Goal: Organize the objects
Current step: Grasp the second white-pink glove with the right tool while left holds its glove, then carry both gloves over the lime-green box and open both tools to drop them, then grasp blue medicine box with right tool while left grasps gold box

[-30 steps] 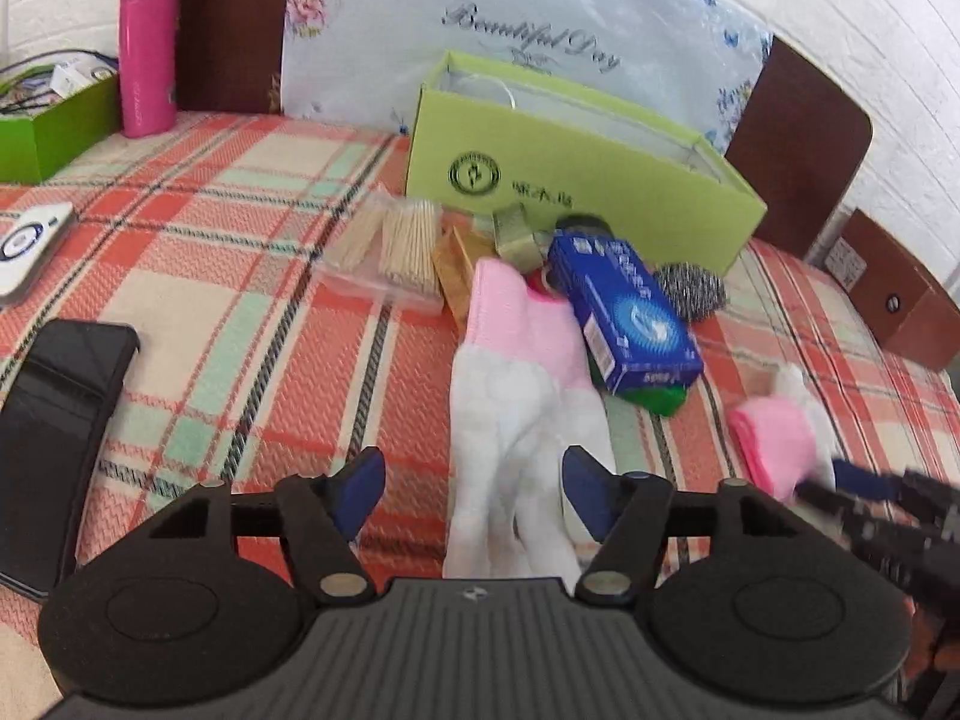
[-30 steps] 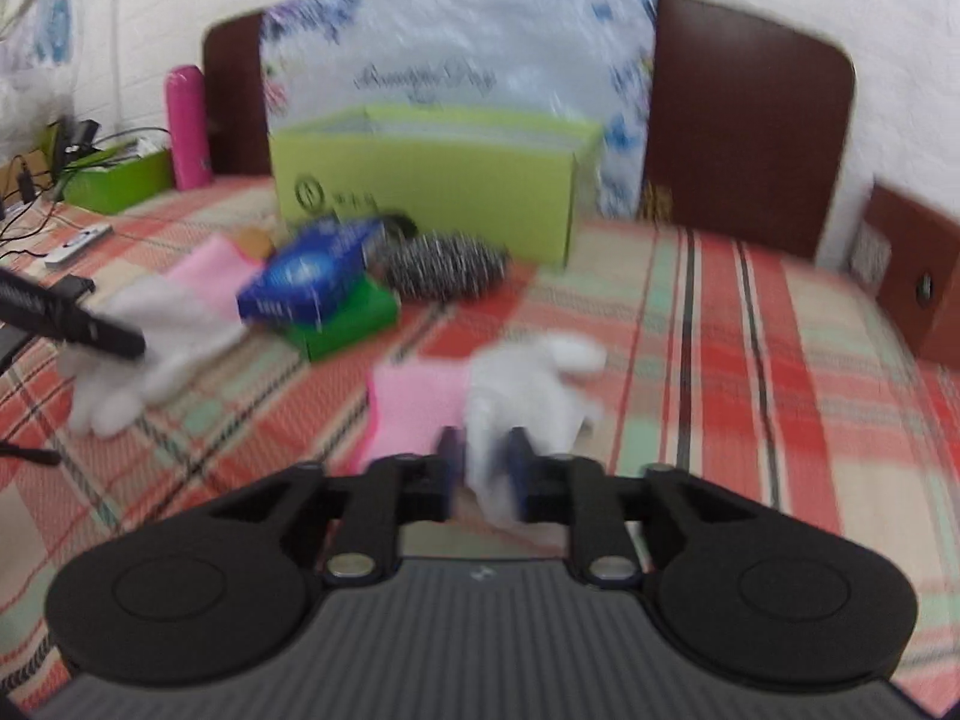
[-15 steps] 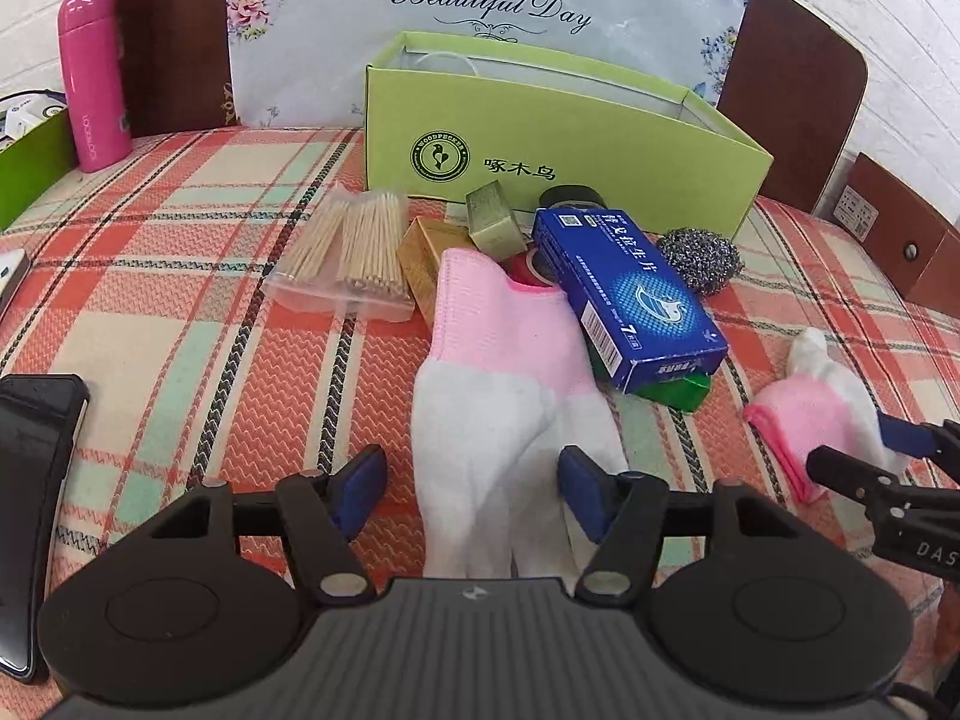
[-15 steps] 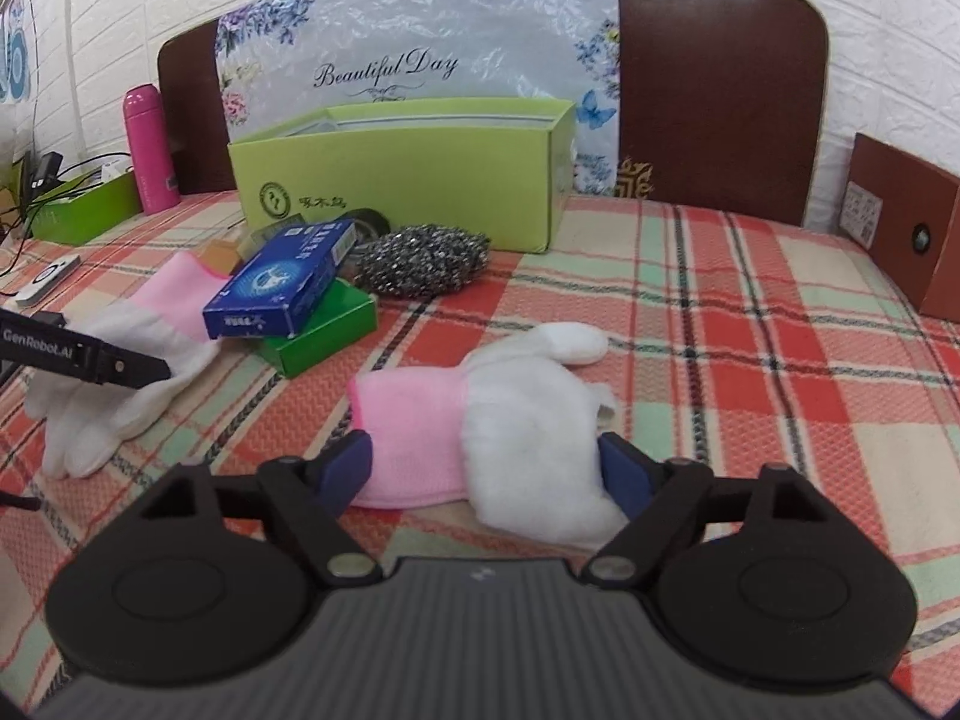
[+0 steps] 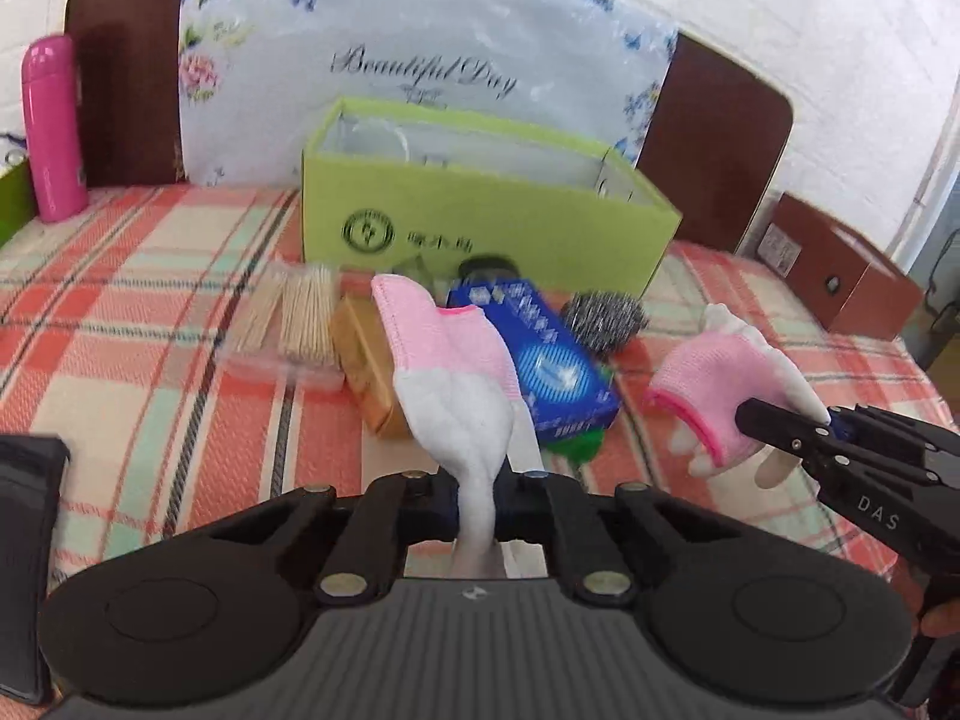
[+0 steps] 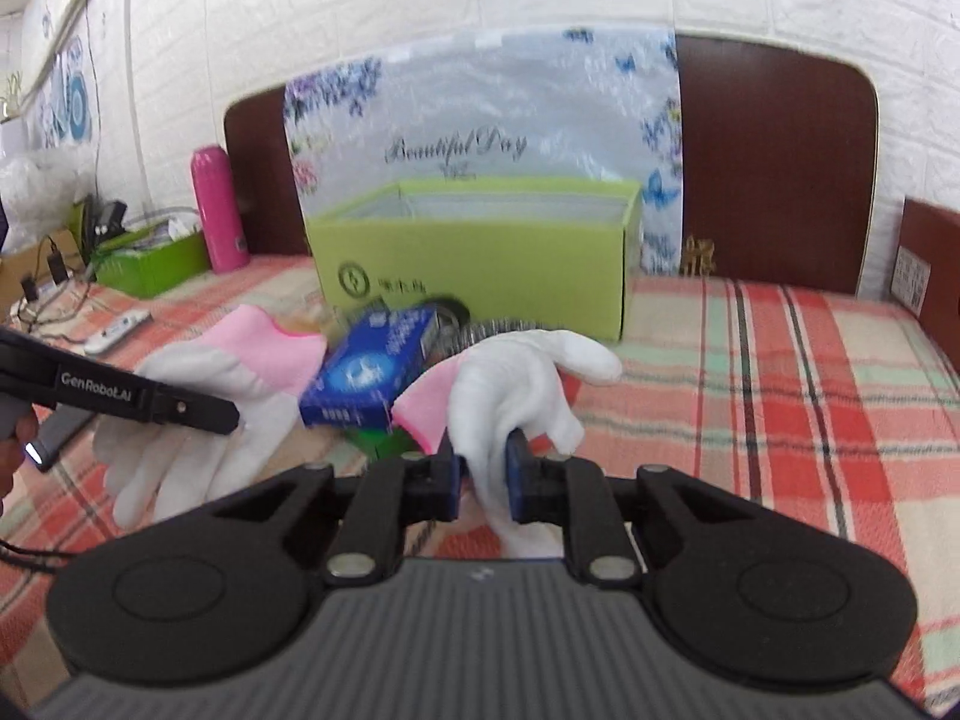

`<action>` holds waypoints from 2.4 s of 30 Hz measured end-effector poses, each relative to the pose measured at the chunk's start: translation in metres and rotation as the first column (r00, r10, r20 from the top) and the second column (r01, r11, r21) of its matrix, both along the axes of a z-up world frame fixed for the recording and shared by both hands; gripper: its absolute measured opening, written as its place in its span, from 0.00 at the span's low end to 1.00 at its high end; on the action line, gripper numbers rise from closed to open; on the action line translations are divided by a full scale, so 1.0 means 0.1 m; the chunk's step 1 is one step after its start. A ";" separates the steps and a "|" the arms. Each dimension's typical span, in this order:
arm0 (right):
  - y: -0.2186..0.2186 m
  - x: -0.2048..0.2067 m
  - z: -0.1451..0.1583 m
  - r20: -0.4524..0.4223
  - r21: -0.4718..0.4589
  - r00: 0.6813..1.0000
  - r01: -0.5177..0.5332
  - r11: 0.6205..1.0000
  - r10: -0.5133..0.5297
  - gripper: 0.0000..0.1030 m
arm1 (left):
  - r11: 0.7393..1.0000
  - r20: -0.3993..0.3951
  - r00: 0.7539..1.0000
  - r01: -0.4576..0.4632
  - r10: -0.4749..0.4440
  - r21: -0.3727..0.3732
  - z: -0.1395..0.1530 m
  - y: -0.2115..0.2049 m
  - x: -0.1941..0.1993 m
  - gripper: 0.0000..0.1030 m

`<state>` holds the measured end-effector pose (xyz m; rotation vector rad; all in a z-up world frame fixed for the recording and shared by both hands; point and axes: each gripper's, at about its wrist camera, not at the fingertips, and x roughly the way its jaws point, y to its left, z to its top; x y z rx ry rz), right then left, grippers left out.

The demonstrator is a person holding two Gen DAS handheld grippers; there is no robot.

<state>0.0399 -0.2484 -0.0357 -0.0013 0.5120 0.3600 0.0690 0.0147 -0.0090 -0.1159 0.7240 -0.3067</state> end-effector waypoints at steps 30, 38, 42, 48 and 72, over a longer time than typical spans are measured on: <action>0.36 1.65 0.65 0.251 0.046 0.962 0.095 0.994 -0.104 0.14 | 0.992 0.228 0.969 -0.078 0.100 -0.103 1.01 -0.25 1.80 0.07; 0.57 2.19 0.25 0.094 0.042 0.993 0.062 0.997 -0.066 0.51 | 0.991 0.156 0.978 -0.130 0.135 -0.045 0.54 -0.29 2.13 0.61; 0.59 2.03 0.09 0.161 -0.041 0.982 0.107 0.993 -0.099 0.82 | 0.986 0.174 0.971 -0.165 0.164 -0.006 0.42 -0.17 1.98 0.72; 0.49 1.92 0.12 0.161 -0.037 0.977 0.150 0.988 -0.142 0.94 | 0.981 0.135 0.972 -0.188 0.192 -0.042 0.56 -0.10 1.86 0.72; -0.09 0.29 0.58 0.247 0.080 0.941 0.219 0.972 -0.233 1.00 | 0.988 0.086 0.985 -0.152 0.150 0.015 0.53 -0.35 0.19 0.75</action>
